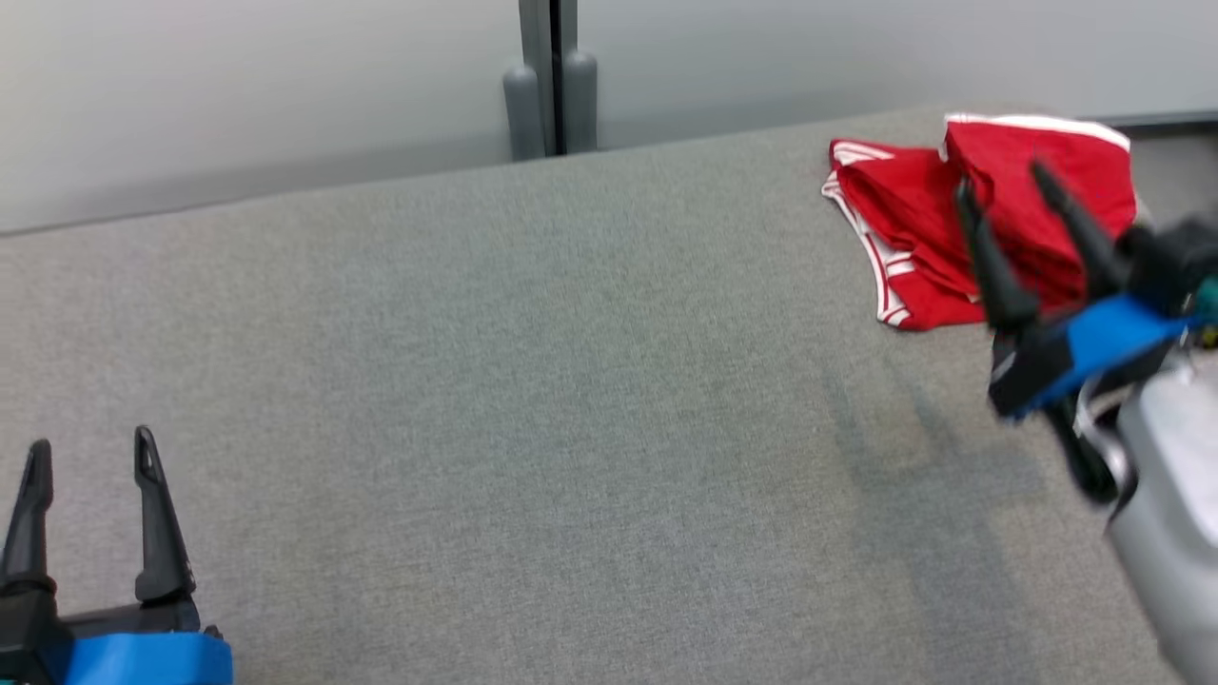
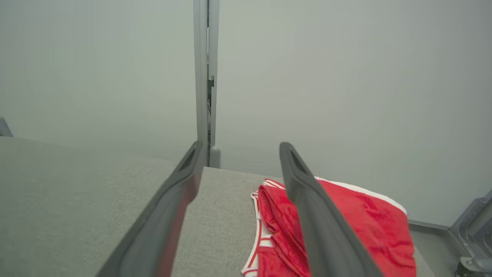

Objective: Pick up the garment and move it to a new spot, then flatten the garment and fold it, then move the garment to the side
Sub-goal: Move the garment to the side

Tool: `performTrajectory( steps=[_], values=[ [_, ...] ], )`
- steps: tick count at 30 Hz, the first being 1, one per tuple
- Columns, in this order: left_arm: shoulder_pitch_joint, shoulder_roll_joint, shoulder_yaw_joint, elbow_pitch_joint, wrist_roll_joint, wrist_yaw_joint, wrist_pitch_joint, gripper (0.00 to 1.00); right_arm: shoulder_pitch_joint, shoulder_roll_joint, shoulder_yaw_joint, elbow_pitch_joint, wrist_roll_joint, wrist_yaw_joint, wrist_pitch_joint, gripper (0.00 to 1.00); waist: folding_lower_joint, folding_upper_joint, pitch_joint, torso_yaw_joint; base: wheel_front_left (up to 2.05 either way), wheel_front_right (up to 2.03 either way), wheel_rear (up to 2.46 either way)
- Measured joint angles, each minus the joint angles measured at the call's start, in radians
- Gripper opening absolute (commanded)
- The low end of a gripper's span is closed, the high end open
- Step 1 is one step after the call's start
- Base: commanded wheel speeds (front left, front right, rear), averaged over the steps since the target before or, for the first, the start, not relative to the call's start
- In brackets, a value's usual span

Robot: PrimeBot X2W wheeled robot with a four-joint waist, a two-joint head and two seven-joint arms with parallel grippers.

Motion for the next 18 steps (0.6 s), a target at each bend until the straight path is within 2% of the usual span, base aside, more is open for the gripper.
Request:
performTrajectory(
  steps=[9,18],
  values=[
    [0.025,-0.008,-0.025,0.070,-0.021,-0.018,-0.008,1.00,0.345,0.084,-0.174,-0.147,-0.089,0.000,0.000,1.00,0.0000,-0.0001,-0.104,0.026,0.00,0.00,0.00],
    [0.036,-0.012,-0.047,0.124,-0.025,-0.022,-0.006,1.00,0.558,0.196,-0.322,-0.300,-0.219,0.000,0.025,1.00,0.0002,0.0000,-0.164,0.058,0.00,0.00,0.00]
  ],
)
